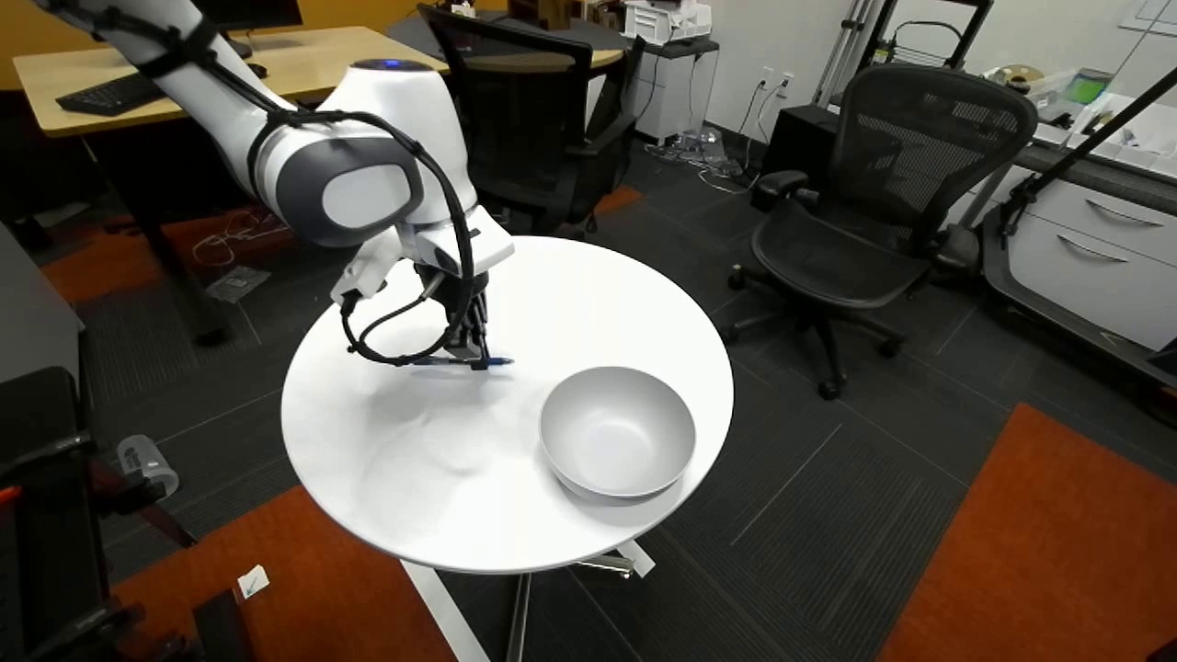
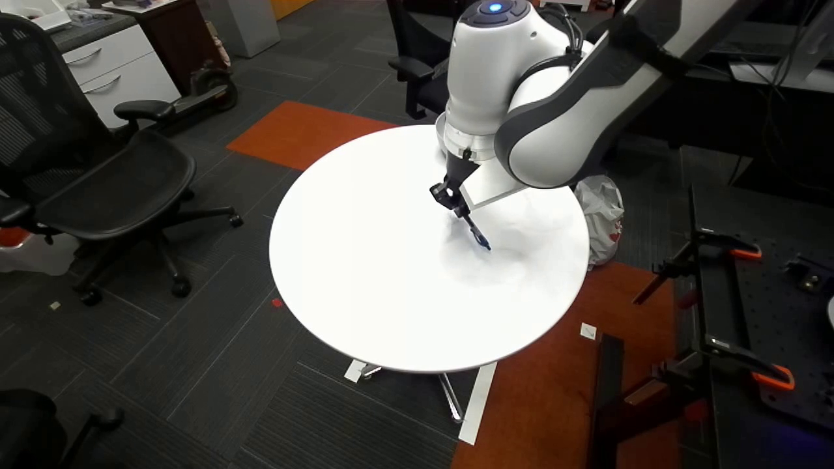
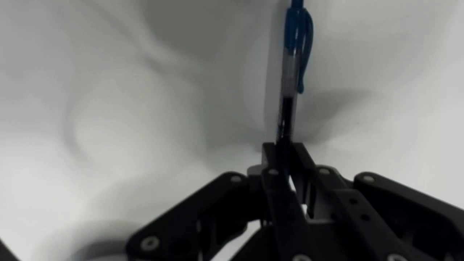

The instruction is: Get the pen from the table and put it in the white bowl

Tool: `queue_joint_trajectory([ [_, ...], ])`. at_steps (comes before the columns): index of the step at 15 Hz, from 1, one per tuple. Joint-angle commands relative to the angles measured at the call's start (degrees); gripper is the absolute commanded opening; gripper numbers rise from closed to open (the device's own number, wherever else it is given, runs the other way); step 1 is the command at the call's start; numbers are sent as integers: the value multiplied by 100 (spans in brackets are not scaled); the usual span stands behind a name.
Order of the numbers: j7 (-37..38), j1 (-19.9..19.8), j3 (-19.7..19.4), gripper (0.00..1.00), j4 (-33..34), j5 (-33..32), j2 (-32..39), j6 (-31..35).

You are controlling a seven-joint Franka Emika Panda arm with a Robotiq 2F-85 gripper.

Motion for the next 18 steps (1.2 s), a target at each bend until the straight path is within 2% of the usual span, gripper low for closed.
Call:
queue_joint_trajectory([
  [1, 364, 720, -964, 3, -470, -644, -839, -36],
  [3, 559, 866, -1398, 3, -453, -1086, -1088, -133],
  [5, 694, 811, -1631, 3, -334, -1466, -1233, -245],
  [10, 457, 175, -1547, 3, 168, -1752, -1084, -308],
  [18, 9, -586, -1151, 3, 821, -1389, -541, -325],
])
